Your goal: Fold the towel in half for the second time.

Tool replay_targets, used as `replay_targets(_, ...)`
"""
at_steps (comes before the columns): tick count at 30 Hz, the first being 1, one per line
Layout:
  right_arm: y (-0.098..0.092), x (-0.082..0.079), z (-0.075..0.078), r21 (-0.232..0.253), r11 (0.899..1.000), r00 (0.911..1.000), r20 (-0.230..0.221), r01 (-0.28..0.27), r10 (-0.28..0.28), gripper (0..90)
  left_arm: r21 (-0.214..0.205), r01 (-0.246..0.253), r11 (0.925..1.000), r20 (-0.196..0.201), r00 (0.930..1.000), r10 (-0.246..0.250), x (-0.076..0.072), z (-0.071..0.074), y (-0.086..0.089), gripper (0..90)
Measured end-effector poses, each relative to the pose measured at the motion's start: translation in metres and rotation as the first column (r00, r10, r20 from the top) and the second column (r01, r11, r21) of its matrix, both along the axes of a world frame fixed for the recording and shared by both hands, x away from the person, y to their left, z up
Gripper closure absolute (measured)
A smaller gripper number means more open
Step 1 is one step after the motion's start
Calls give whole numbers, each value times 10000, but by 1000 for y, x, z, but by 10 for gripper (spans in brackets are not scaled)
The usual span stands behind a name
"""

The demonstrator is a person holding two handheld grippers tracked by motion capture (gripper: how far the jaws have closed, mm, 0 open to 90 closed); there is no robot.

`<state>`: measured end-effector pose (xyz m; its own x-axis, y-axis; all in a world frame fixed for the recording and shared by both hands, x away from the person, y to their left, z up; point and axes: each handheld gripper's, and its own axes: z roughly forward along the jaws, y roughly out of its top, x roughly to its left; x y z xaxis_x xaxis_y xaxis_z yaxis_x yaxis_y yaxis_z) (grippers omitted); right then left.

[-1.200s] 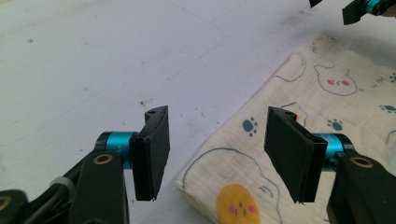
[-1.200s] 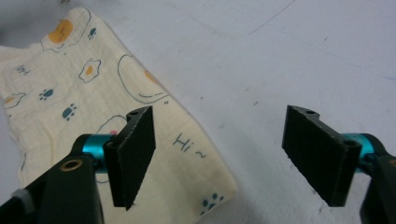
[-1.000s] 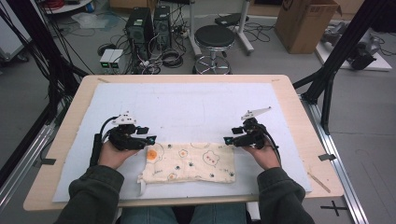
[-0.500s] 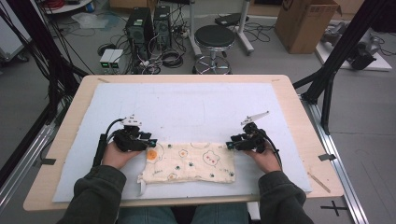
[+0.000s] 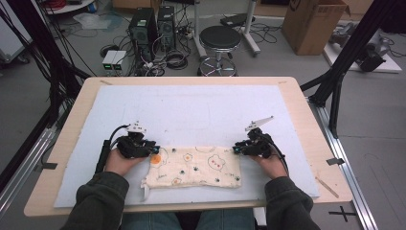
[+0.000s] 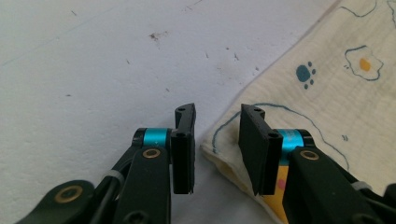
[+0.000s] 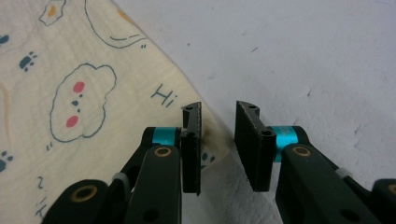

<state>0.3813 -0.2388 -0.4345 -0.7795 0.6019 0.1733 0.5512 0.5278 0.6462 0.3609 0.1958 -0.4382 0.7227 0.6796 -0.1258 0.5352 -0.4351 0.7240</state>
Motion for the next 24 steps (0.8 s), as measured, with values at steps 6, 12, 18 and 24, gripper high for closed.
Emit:
replay_targets(6,3,-2,0,-69,9998,9998,1,-174,174,811,75,250,9997,16,9997,-250,-2,0,-3,762)
replay_targets(12,2,-1,-1,133,9994,9993,-213,-314,316,851,94,430,9990,-86,9990,-429,-4,1,-4,834)
replay_targets(18,0,1,0,355,9982,9980,-397,-482,496,859,-80,323,9994,-42,9995,-324,-4,3,0,846)
replay_targets(24,4,8,9,289,9980,9980,-297,-554,562,860,-274,-19,9996,164,9999,24,-1,5,4,849)
